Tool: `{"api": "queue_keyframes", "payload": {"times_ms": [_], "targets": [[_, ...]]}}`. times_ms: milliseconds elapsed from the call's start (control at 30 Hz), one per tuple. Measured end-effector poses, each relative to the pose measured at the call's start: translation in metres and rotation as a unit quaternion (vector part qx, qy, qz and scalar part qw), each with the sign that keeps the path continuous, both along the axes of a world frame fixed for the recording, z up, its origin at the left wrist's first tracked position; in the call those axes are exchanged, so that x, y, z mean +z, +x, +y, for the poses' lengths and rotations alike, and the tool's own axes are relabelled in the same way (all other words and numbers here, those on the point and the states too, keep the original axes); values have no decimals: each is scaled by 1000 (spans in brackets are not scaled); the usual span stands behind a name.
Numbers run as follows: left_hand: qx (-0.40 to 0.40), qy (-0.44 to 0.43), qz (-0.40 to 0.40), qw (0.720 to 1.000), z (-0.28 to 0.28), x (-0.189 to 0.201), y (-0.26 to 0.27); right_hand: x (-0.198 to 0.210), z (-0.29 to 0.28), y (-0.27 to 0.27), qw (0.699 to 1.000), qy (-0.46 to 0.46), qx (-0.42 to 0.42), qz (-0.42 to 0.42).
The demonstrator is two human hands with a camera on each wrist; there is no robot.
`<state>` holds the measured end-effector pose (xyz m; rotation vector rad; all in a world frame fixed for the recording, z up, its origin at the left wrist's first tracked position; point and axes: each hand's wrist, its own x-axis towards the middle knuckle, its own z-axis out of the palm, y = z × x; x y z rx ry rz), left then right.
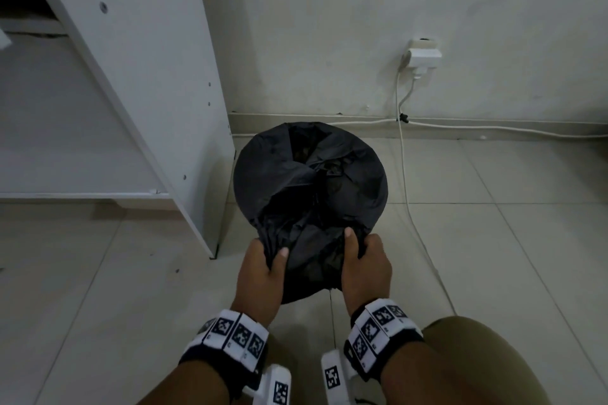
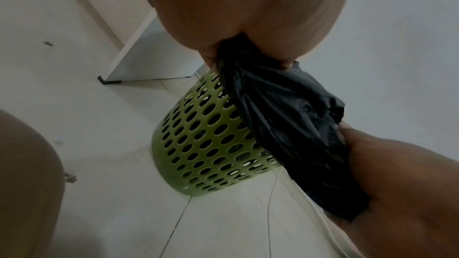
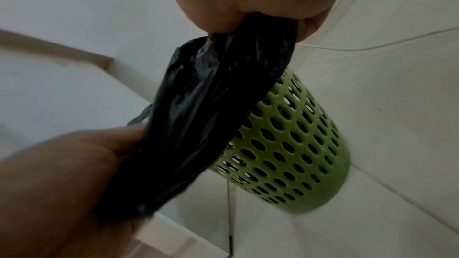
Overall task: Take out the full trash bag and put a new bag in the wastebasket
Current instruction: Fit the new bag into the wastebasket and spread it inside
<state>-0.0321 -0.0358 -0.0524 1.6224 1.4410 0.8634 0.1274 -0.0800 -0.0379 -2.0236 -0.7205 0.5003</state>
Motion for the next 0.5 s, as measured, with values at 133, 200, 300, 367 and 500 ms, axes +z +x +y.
{"api": "queue_keyframes", "payload": {"times_ms": [133,200,300,367,500], "targets": [[-20,-26,-3,999,3,3,3,-7,-4,1,994,-30,78,-69],[-31,-51,-33,998,4,7,4,-11,-4,1,990,-39,111,-82],[-42,-127,-133,982,1,17,11,-17,0,-2,988,-19,145,-54],[-61,-156,-169,971,-3,24,17,-17,2,-5,986,-12,162,-39],[-22,-141,-163,976,-6,17,25,-7,2,-2,991,-32,132,-15]]}}
